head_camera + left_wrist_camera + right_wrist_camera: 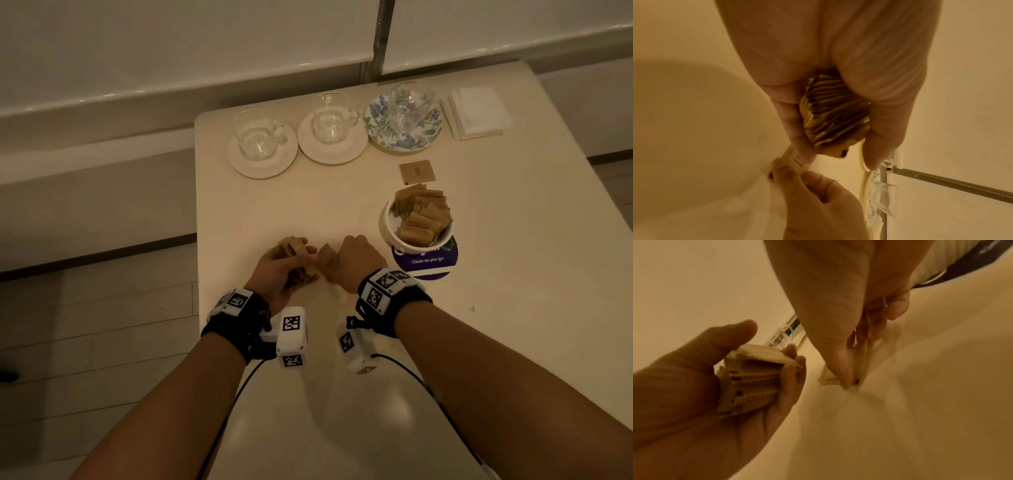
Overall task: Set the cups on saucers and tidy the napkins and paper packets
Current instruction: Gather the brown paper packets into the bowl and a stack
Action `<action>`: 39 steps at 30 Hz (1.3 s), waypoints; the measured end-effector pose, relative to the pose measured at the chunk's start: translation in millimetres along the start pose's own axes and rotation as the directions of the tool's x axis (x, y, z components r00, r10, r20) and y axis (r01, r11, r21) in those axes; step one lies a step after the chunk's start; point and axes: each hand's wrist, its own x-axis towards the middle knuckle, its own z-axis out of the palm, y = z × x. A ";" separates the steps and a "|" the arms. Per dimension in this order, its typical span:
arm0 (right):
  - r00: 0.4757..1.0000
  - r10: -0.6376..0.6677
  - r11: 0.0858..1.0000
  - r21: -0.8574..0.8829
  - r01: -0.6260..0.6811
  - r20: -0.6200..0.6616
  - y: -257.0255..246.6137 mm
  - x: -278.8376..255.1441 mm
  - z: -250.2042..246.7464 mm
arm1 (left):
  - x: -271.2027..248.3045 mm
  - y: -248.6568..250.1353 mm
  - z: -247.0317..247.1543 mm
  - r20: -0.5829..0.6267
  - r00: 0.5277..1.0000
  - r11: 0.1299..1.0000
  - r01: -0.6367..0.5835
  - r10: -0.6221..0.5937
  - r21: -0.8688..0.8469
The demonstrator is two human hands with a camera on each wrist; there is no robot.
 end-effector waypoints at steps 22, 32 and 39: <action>0.969 -0.138 0.578 0.778 0.245 -0.203 18.0 -38.5 -73.0 | 25.8 21.9 71.7 0.176 0.984 0.997 0.053 -0.043 -0.051; 0.916 -0.007 0.908 0.381 0.173 -0.401 109.6 32.5 -159.2 | 57.6 32.4 99.8 0.110 0.994 0.998 0.005 0.002 -0.068; 0.990 -0.120 0.973 -0.207 0.103 -0.072 160.1 96.5 -159.6 | 74.7 37.7 114.3 0.077 0.996 0.997 -0.028 0.033 -0.069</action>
